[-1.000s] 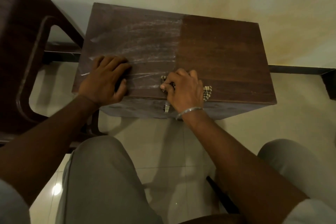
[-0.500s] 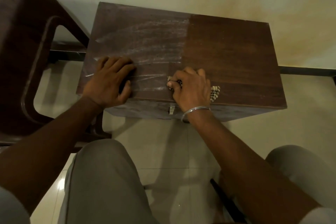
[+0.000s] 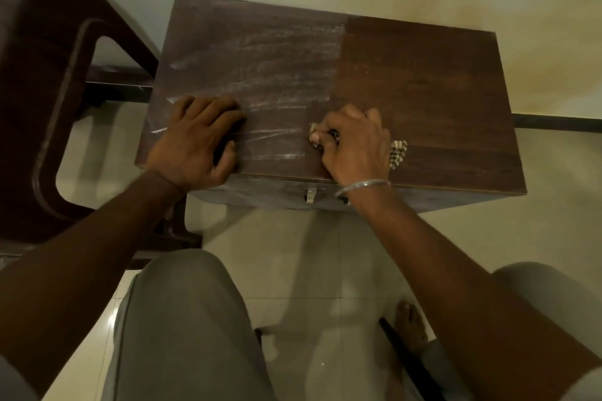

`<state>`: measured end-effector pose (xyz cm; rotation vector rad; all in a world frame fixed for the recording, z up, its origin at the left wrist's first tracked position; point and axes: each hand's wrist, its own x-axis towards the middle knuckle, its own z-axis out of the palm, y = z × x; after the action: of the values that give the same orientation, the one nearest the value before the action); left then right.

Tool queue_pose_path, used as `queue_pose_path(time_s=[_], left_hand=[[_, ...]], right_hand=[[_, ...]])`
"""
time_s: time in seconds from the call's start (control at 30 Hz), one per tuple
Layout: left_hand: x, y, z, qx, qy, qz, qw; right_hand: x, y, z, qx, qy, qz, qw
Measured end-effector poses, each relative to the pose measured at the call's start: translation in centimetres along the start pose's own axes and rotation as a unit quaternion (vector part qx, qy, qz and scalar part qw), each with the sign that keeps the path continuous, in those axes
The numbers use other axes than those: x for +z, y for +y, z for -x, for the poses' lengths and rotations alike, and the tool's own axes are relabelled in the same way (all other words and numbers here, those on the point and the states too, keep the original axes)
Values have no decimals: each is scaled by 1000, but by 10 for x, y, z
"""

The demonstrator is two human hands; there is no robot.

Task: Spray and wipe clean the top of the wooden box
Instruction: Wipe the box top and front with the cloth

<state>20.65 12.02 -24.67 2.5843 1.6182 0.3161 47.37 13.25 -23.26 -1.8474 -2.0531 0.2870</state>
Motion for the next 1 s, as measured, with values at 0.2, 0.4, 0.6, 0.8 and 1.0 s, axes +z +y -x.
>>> queue_pose_path(time_s=[0.2, 0.4, 0.6, 0.8, 1.0], left_hand=[[1, -1, 0, 1, -3, -3, 1000], [1, -2, 0, -3, -13, -4, 1000], [0, 0, -1, -2, -14, 1, 1000], [1, 0, 0, -2, -11, -6, 1000], [2, 0, 0, -12, -28, -5, 1000]], right_hand=[[2, -1, -33, -11, 15, -1, 1000], [10, -9, -95, 25, 15, -20, 999], [11, -6, -59, 11, 15, -26, 999], [11, -4, -57, -10, 23, -20, 999], [12, -10, -116, 27, 20, -20, 999]])
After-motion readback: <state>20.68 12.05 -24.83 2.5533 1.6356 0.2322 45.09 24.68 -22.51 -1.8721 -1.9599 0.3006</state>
